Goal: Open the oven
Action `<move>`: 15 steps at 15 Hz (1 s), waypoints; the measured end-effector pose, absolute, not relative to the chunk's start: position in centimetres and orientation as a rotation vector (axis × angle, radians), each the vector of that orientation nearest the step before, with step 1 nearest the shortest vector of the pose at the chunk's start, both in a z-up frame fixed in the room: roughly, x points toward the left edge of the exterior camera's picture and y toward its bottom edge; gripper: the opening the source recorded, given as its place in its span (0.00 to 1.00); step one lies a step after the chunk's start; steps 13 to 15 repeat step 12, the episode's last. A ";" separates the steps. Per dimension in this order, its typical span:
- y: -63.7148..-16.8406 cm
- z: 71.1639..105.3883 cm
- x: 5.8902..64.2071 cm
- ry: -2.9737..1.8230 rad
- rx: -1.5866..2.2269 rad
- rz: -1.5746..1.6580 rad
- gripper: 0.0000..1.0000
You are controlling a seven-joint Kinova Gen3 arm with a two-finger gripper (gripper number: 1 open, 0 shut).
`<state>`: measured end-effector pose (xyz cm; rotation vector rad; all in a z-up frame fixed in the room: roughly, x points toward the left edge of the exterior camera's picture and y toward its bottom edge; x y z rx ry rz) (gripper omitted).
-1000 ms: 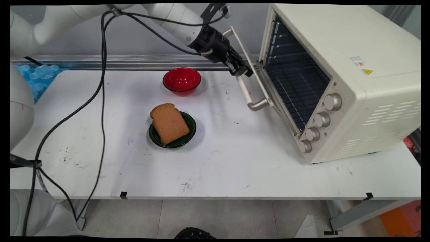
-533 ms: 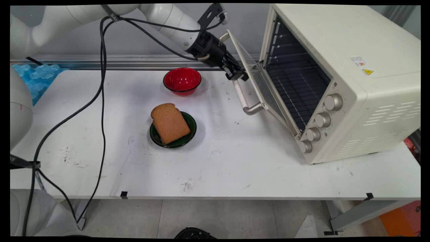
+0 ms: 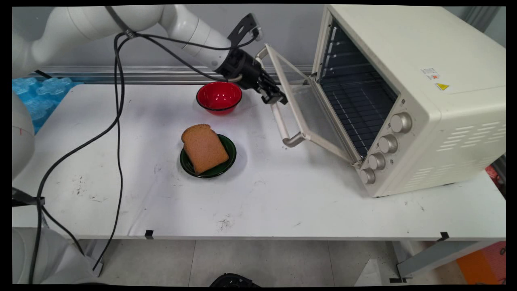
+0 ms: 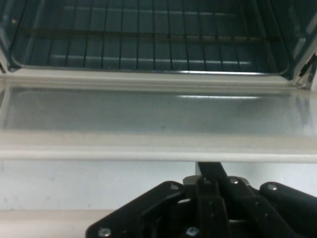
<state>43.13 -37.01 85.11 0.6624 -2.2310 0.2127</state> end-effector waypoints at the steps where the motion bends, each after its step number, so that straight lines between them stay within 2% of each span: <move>1: -36.8 84.7 43.5 -2.228 0.665 0.215 0.00; 12: -35.1 80.0 47.4 -2.196 0.644 0.243 0.00; 15: -35.1 80.0 47.4 -2.196 0.644 0.243 0.00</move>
